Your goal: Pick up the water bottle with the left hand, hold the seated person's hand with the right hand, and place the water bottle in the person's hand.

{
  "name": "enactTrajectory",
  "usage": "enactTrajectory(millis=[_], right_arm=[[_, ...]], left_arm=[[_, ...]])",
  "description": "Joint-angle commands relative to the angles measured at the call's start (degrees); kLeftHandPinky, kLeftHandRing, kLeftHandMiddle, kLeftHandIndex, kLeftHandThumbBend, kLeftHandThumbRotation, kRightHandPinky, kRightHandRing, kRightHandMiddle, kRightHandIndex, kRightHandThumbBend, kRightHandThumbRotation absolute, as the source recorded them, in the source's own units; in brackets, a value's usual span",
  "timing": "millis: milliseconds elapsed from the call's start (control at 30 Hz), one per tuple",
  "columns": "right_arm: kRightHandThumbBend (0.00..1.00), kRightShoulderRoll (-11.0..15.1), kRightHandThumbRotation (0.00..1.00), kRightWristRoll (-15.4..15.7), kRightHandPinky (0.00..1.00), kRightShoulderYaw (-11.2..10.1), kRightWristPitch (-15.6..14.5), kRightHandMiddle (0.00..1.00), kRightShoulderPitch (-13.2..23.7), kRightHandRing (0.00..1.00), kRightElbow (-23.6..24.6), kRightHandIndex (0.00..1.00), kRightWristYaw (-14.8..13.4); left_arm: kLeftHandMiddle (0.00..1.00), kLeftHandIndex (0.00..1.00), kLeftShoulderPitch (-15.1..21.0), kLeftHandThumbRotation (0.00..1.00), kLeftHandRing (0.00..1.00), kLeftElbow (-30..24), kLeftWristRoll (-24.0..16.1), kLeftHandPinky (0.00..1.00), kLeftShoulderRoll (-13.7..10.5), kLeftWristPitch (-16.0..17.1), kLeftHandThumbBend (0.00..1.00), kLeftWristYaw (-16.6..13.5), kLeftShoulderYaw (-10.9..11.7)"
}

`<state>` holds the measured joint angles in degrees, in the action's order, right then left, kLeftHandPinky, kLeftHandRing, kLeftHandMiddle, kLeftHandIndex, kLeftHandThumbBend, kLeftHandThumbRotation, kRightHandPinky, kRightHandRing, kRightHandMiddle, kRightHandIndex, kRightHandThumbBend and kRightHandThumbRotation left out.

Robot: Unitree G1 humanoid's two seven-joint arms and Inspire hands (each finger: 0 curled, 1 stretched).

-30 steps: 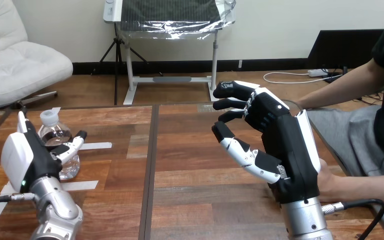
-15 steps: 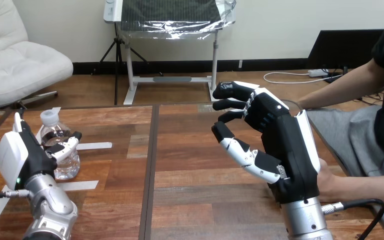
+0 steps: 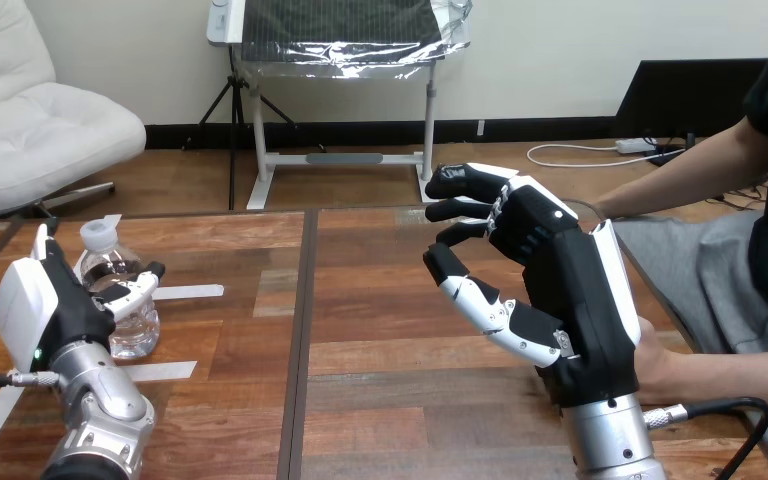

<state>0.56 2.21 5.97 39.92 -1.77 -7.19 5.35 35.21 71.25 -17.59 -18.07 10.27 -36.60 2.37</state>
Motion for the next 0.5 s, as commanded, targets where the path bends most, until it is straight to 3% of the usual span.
enactTrajectory(millis=[0,467], right_arm=[[0.47,0.4,0.07,-0.3,0.54,-0.7,0.2,0.69,1.3,0.64,2.6,0.68,-0.1],[0.47,0.4,0.07,-0.6,0.54,-0.6,0.5,0.69,1.5,0.64,2.4,0.67,0.1]], left_arm=[[0.89,0.89,4.8,0.20,0.85,0.5,-1.0,0.76,-1.8,-0.5,0.80,0.0,-1.4],[0.89,0.87,6.0,0.22,0.85,1.3,-1.4,0.76,-2.5,-1.9,0.79,2.8,-3.0]])
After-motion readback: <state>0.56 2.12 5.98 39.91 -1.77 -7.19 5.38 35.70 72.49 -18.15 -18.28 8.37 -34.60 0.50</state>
